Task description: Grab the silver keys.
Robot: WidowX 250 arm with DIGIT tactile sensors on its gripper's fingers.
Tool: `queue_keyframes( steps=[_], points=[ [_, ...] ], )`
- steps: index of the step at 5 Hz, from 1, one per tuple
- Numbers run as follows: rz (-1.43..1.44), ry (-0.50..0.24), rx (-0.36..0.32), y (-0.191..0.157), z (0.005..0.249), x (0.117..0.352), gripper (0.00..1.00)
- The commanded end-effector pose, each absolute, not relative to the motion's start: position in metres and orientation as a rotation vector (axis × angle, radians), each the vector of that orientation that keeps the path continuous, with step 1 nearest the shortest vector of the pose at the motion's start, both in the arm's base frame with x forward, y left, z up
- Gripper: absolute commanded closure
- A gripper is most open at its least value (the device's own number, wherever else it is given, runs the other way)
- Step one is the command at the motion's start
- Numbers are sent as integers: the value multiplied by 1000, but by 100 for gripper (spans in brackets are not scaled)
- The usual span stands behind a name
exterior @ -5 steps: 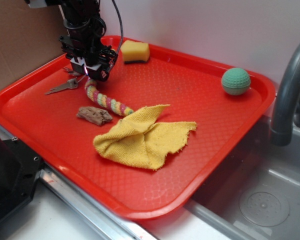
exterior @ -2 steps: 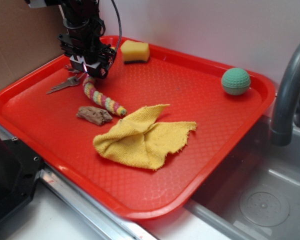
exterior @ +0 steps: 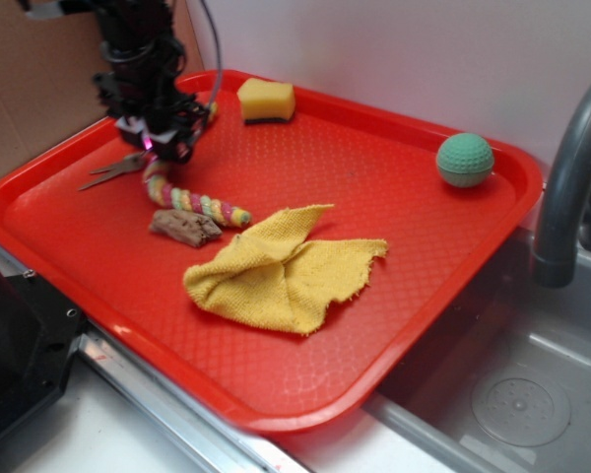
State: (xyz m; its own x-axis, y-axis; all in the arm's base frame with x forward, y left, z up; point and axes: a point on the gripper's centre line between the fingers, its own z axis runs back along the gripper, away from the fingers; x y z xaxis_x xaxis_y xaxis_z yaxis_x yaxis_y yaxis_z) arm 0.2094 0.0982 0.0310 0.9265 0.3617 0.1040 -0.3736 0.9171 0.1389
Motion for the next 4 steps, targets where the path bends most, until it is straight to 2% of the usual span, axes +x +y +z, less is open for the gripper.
queue_keyframes(
  steps=[1,2,4],
  points=[
    [347,-263,22,69,132,182,100],
    [349,-294,16,69,160,178,100],
    [353,-265,35,75,154,188,100]
  ],
)
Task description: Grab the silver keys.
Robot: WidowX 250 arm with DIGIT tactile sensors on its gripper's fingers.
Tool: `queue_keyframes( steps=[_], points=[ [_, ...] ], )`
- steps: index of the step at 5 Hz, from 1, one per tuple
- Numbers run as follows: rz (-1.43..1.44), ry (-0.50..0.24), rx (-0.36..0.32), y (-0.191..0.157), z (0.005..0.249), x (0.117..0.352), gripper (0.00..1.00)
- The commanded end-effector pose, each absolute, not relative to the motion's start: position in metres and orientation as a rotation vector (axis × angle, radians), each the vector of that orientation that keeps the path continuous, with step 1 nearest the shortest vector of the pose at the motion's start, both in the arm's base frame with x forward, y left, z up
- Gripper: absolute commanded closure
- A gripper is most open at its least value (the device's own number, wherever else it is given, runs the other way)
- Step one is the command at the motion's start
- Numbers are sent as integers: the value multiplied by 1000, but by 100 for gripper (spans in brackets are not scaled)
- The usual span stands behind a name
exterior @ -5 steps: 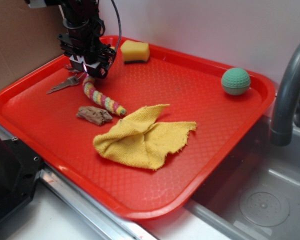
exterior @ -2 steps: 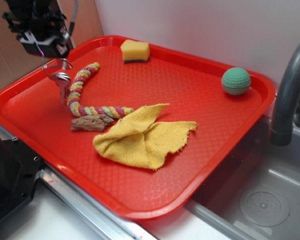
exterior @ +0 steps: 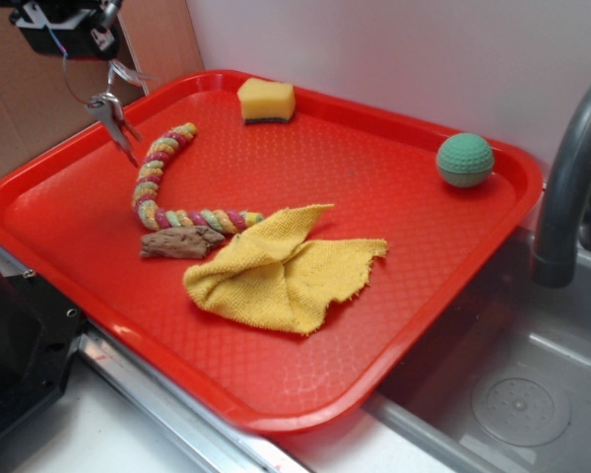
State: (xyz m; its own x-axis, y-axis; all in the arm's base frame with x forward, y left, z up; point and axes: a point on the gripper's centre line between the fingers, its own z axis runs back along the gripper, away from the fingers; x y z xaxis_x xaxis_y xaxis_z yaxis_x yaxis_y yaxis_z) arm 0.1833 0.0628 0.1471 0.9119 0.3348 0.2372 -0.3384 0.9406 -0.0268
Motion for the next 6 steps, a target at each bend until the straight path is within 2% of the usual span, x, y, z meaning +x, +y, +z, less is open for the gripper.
queue_keyframes(
  steps=[1,2,3,4,5,6],
  points=[
    [345,-261,34,73,155,190,100],
    [331,-252,28,71,155,192,100],
    [261,-204,8,62,163,211,100],
    [209,-192,14,43,179,235,100],
    [180,-133,-5,22,184,249,100],
    [136,-42,-53,6,191,243,100]
  ],
)
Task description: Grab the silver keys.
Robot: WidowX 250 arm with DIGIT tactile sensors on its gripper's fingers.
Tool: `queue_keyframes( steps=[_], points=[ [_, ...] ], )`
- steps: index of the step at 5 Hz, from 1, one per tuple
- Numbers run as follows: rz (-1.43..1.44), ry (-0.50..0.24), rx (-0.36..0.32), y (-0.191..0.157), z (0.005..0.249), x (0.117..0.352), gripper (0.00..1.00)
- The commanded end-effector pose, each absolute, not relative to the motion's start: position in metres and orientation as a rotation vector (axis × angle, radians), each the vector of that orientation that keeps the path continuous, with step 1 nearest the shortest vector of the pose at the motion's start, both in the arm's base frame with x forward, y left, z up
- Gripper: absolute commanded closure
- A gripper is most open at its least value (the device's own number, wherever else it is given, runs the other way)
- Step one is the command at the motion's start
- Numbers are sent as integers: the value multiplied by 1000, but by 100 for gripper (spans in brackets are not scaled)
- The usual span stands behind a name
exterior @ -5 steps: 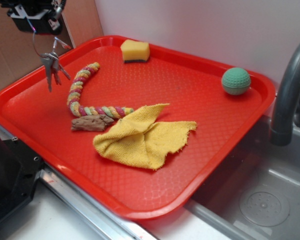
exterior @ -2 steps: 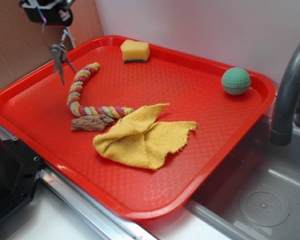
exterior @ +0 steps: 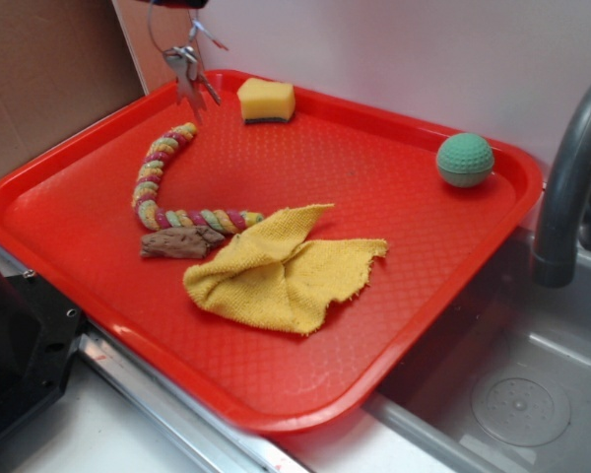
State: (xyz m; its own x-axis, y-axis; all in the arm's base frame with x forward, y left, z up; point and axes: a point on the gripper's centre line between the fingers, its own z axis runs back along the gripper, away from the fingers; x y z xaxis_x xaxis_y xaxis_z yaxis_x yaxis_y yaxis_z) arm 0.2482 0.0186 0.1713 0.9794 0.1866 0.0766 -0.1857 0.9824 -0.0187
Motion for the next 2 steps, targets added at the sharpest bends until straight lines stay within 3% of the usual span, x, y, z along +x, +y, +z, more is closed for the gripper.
queue_keyframes(
  steps=[1,2],
  points=[
    [135,-52,-69,1,209,230,100],
    [133,-89,-49,-2,215,221,100]
  ],
)
